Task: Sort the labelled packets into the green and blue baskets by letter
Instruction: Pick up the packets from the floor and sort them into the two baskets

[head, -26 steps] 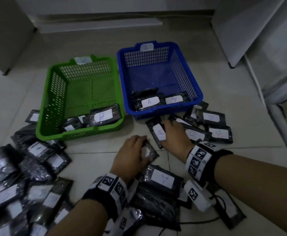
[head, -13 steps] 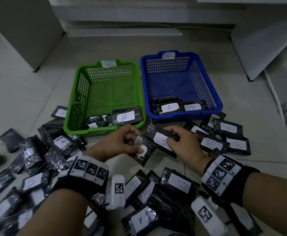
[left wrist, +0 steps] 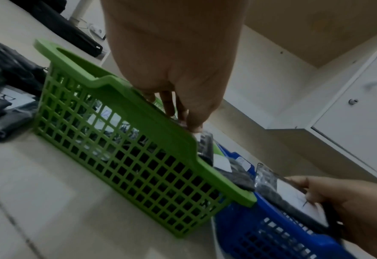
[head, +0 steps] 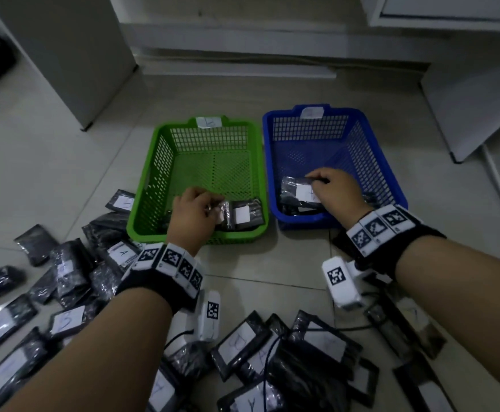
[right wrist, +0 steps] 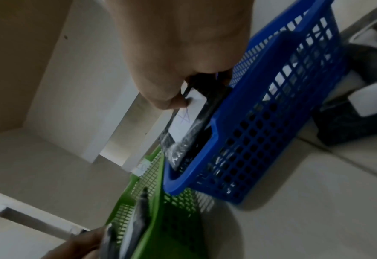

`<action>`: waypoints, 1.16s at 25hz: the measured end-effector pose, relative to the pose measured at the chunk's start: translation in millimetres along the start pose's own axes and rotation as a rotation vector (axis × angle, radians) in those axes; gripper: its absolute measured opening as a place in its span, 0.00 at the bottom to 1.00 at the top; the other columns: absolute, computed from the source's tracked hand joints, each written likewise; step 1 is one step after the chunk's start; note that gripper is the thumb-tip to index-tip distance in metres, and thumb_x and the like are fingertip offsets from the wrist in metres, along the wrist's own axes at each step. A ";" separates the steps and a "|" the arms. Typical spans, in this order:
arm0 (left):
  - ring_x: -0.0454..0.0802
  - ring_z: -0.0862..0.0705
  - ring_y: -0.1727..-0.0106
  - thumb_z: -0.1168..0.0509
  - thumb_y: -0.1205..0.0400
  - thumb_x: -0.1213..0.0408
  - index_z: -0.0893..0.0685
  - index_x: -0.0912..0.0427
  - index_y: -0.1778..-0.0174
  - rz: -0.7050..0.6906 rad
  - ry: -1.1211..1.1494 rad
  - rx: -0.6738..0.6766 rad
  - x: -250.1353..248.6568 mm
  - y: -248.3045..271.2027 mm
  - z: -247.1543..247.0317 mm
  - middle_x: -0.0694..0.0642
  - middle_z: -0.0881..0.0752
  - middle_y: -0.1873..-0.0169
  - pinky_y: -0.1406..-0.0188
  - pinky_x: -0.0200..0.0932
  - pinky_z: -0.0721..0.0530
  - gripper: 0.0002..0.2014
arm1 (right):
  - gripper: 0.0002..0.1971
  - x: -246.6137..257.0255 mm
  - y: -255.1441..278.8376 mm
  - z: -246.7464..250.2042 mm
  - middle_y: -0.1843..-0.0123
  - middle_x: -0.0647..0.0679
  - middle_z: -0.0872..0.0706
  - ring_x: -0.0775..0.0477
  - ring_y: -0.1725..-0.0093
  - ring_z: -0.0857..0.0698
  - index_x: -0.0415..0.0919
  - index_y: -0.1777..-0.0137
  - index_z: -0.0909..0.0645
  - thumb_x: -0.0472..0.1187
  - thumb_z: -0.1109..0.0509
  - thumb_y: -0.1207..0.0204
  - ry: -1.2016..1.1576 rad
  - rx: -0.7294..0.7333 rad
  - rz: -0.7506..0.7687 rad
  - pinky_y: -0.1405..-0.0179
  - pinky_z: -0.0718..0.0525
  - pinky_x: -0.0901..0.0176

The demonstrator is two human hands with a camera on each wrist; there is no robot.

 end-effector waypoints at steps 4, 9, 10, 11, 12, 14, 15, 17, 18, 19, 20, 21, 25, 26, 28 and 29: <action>0.64 0.29 0.38 0.37 0.20 0.67 0.20 0.56 0.31 0.076 -0.011 -0.065 -8.0 13.4 -1.5 0.64 0.25 0.40 0.33 0.55 0.28 0.19 | 0.16 -24.9 -8.6 -4.8 0.37 0.38 0.22 0.38 0.36 0.23 0.50 0.38 0.15 0.36 0.33 0.23 0.259 0.189 0.015 0.32 0.24 0.55; 0.50 0.26 0.49 0.35 0.26 0.71 0.15 0.57 0.48 -0.338 0.097 -0.136 -71.0 61.7 -18.1 0.55 0.21 0.51 0.49 0.39 0.30 0.12 | 0.13 -27.3 45.9 23.0 0.54 0.45 0.26 0.43 0.47 0.23 0.40 0.47 0.12 0.29 0.34 0.25 0.107 -0.190 0.181 0.44 0.29 0.67; 0.46 0.24 0.51 0.34 0.26 0.70 0.15 0.55 0.49 -0.377 0.189 0.031 -81.7 72.2 -32.7 0.52 0.20 0.53 0.50 0.34 0.30 0.11 | 0.13 -33.9 63.7 30.4 0.55 0.46 0.26 0.47 0.50 0.24 0.39 0.50 0.12 0.26 0.35 0.27 0.070 -0.272 0.161 0.48 0.31 0.71; 0.43 0.22 0.53 0.32 0.25 0.68 0.15 0.53 0.48 -0.366 0.275 0.242 -90.4 82.5 -47.9 0.49 0.19 0.53 0.52 0.31 0.29 0.11 | 0.15 -41.7 79.9 35.5 0.54 0.44 0.24 0.50 0.53 0.25 0.38 0.52 0.12 0.24 0.37 0.30 0.047 -0.322 0.117 0.51 0.33 0.73; 0.42 0.20 0.53 0.30 0.25 0.64 0.15 0.50 0.45 -0.335 0.316 0.463 -96.5 93.9 -66.4 0.48 0.18 0.52 0.51 0.32 0.27 0.12 | 0.15 -53.5 94.7 39.4 0.53 0.42 0.22 0.50 0.53 0.24 0.37 0.53 0.13 0.22 0.37 0.31 0.040 -0.332 0.054 0.52 0.33 0.75; 0.43 0.20 0.47 0.25 0.29 0.55 0.19 0.48 0.37 -0.330 0.173 0.772 -98.7 112.6 -100.0 0.48 0.19 0.47 0.46 0.37 0.23 0.23 | 0.15 -83.3 109.5 38.1 0.44 0.37 0.21 0.44 0.48 0.21 0.36 0.48 0.14 0.24 0.35 0.31 0.068 -0.267 -0.108 0.48 0.32 0.75; 0.45 0.21 0.45 0.22 0.32 0.52 0.20 0.48 0.35 -0.347 0.075 0.853 -98.0 119.7 -111.9 0.49 0.19 0.45 0.44 0.40 0.22 0.28 | 0.16 -98.6 113.2 36.2 0.39 0.36 0.22 0.40 0.42 0.21 0.37 0.43 0.15 0.27 0.32 0.30 0.121 -0.207 -0.185 0.44 0.32 0.71; 0.48 0.20 0.46 0.20 0.37 0.52 0.18 0.48 0.38 -0.346 -0.009 0.917 -96.7 125.8 -120.7 0.50 0.18 0.47 0.45 0.42 0.21 0.29 | 0.23 -116.7 118.2 31.7 0.32 0.36 0.26 0.35 0.34 0.27 0.41 0.32 0.21 0.38 0.28 0.28 0.304 -0.070 -0.218 0.36 0.33 0.59; 0.47 0.19 0.48 0.19 0.37 0.53 0.16 0.48 0.43 -0.315 0.011 0.920 -95.9 124.7 -119.9 0.50 0.17 0.49 0.48 0.41 0.20 0.26 | 0.28 -118.9 120.6 29.6 0.30 0.37 0.26 0.34 0.32 0.29 0.43 0.28 0.25 0.43 0.27 0.28 0.398 -0.009 -0.198 0.34 0.33 0.53; 0.46 0.18 0.50 0.19 0.37 0.54 0.14 0.49 0.48 -0.275 0.039 0.916 -96.1 122.4 -117.2 0.49 0.16 0.52 0.52 0.40 0.20 0.22 | 0.31 -119.8 123.3 27.4 0.28 0.39 0.27 0.34 0.30 0.30 0.45 0.25 0.29 0.46 0.27 0.29 0.479 0.038 -0.191 0.32 0.33 0.48; 0.45 0.18 0.53 0.20 0.35 0.55 0.14 0.50 0.51 -0.218 0.079 0.896 -96.8 119.4 -114.0 0.48 0.16 0.55 0.54 0.37 0.21 0.18 | 0.34 -119.8 126.5 25.1 0.27 0.40 0.28 0.35 0.29 0.31 0.46 0.24 0.31 0.48 0.26 0.30 0.529 0.070 -0.201 0.31 0.33 0.45; 0.44 0.17 0.55 0.20 0.33 0.55 0.14 0.51 0.52 -0.141 0.144 0.857 -96.6 114.8 -110.7 0.49 0.15 0.57 0.56 0.35 0.21 0.16 | 0.34 -119.7 128.5 23.0 0.27 0.40 0.29 0.35 0.29 0.31 0.46 0.24 0.32 0.48 0.26 0.30 0.549 0.086 -0.212 0.30 0.33 0.44; 0.52 0.13 0.53 0.23 0.29 0.59 0.13 0.54 0.48 0.214 0.680 0.671 -99.8 99.0 -102.3 0.55 0.11 0.54 0.51 0.45 0.13 0.14 | 0.20 -117.1 135.1 25.5 0.37 0.36 0.21 0.36 0.37 0.23 0.39 0.36 0.20 0.38 0.27 0.29 0.424 0.082 -0.161 0.38 0.26 0.52; 0.54 0.12 0.52 0.24 0.27 0.63 0.15 0.55 0.44 0.263 0.799 0.607 -102.5 96.4 -99.2 0.56 0.12 0.51 0.53 0.49 0.11 0.16 | 0.17 -113.0 135.7 27.8 0.40 0.37 0.19 0.37 0.39 0.21 0.39 0.38 0.19 0.38 0.28 0.28 0.323 0.119 -0.138 0.41 0.24 0.54; 0.53 0.12 0.56 0.27 0.25 0.69 0.21 0.57 0.41 0.319 1.000 0.441 -109.5 89.8 -89.3 0.57 0.12 0.52 0.57 0.51 0.10 0.18 | 0.14 -101.5 133.0 33.8 0.42 0.43 0.15 0.43 0.41 0.18 0.42 0.39 0.19 0.40 0.31 0.24 0.040 0.187 -0.114 0.40 0.20 0.54; 0.50 0.12 0.61 0.28 0.24 0.70 0.24 0.58 0.42 0.325 1.070 0.361 -112.0 86.2 -82.5 0.55 0.12 0.57 0.59 0.52 0.10 0.17 | 0.14 -93.4 130.1 37.8 0.40 0.48 0.15 0.47 0.39 0.18 0.45 0.37 0.20 0.42 0.33 0.21 -0.091 0.199 -0.114 0.38 0.21 0.54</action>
Point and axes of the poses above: each hand's wrist, its own y-axis away from the middle knuckle, its own z-axis out of the back of the hand, x = y × z, the point moved 3 cm from there along -y, towards the middle knuckle
